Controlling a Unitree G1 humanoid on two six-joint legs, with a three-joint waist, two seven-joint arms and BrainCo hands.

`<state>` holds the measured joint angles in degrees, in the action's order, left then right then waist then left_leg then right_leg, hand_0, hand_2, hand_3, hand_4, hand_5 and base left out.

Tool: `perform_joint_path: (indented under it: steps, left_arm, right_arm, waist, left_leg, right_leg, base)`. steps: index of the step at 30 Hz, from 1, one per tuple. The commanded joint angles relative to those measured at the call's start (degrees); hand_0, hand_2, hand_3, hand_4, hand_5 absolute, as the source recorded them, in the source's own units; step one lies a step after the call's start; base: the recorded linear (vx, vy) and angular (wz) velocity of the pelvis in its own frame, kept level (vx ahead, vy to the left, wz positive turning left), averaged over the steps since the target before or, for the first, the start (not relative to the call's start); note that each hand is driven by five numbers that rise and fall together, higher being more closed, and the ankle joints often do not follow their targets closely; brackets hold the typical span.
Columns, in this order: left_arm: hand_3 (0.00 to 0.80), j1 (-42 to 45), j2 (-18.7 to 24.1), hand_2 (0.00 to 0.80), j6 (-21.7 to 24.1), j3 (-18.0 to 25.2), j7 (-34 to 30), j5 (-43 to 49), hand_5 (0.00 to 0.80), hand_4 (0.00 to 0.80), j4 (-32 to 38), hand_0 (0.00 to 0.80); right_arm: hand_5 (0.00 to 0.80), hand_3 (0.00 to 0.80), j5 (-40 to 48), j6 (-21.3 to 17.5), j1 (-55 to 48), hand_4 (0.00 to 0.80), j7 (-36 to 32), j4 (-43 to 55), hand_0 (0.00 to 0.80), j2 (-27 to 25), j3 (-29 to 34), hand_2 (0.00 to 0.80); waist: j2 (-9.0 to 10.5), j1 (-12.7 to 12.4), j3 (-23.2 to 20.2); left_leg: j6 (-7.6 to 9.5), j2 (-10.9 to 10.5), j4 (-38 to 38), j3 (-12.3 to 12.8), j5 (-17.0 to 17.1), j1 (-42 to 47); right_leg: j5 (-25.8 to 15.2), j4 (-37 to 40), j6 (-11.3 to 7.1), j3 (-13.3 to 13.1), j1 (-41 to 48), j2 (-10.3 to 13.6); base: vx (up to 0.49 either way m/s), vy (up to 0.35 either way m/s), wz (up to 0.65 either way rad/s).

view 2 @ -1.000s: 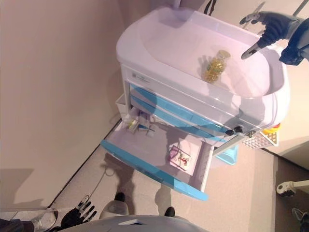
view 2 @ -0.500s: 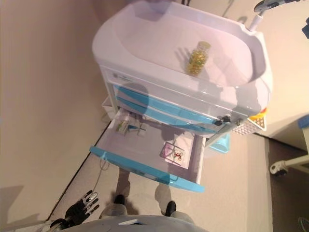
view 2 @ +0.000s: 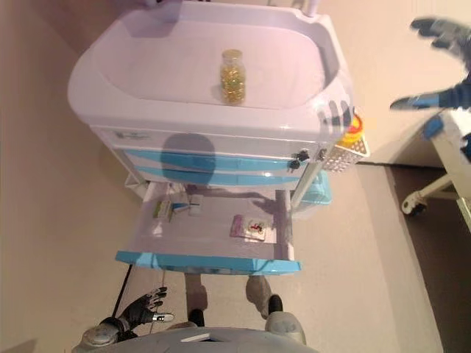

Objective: Open the drawer and pick up the medicine

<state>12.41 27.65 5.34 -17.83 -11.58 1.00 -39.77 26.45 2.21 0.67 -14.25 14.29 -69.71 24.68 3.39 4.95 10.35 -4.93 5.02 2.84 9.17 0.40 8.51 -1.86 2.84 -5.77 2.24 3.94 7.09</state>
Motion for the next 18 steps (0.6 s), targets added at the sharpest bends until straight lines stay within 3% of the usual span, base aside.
perform_joint_path:
  steps: [1,5,9,15,18]
  left_arm:
    - [0.000,-2.37,4.72,0.000,2.17,-2.69,4.17,9.91,0.000,0.000,1.29,0.000]
    - [0.000,-5.07,7.81,0.000,2.14,-3.35,5.96,14.65,0.000,0.000,4.03,0.000]
    - [0.000,-8.02,10.71,0.000,3.73,-3.34,7.24,15.89,0.000,0.000,5.75,0.000]
    - [0.000,-14.16,17.63,0.000,6.46,-3.68,8.34,14.03,0.000,0.000,9.00,0.000]
    - [0.000,-19.61,21.48,0.000,5.22,-4.73,8.05,11.29,0.000,0.000,10.16,0.000]
  right_arm:
    - [0.000,0.000,9.93,-0.23,-0.98,0.000,-5.41,1.66,0.000,3.24,2.37,0.000]
    - [0.000,0.000,15.48,-3.36,-8.31,0.000,-17.43,2.69,0.000,8.42,1.99,0.000]
    - [0.000,0.000,21.38,-1.45,-13.10,0.000,-32.01,0.79,0.000,11.29,0.20,0.000]
    - [0.000,0.000,21.17,-1.05,-15.52,0.000,-46.22,-12.10,0.000,15.44,-8.38,0.000]
    - [0.000,0.000,23.60,-1.85,-16.18,0.000,-49.67,-20.21,0.000,18.32,-13.15,0.000]
  waist:
    - [0.99,0.28,-0.91]
    - [0.93,3.16,0.32]
    - [1.27,5.12,2.13]
    - [1.23,7.01,8.33]
    - [1.22,7.97,11.56]
  left_leg:
    - [2.81,0.00,-6.02,-0.73,-3.75,-3.88]
    - [2.92,0.43,-7.25,1.55,-4.28,-4.29]
    - [3.20,0.51,-11.82,3.57,-5.72,-6.39]
    - [3.79,0.96,-20.78,5.82,-8.42,-11.28]
    - [4.22,0.91,-24.68,6.22,-9.69,-14.10]
  right_leg:
    - [0.56,-7.51,-3.05,0.50,-4.17,1.57]
    - [0.49,-8.39,-3.38,-0.98,-5.81,1.44]
    - [0.83,-10.83,-3.43,-2.38,-8.03,1.50]
    - [0.86,-15.46,-2.87,-3.34,-12.26,2.28]
    - [1.14,-17.67,-2.60,-4.43,-14.68,2.31]
  base:
    - [-0.026,-0.014,-0.21]
    - [-0.034,-0.032,-0.18]
    - [-0.046,-0.052,-0.24]
    - [-0.128,0.019,-0.21]
    - [-0.151,0.047,-0.20]
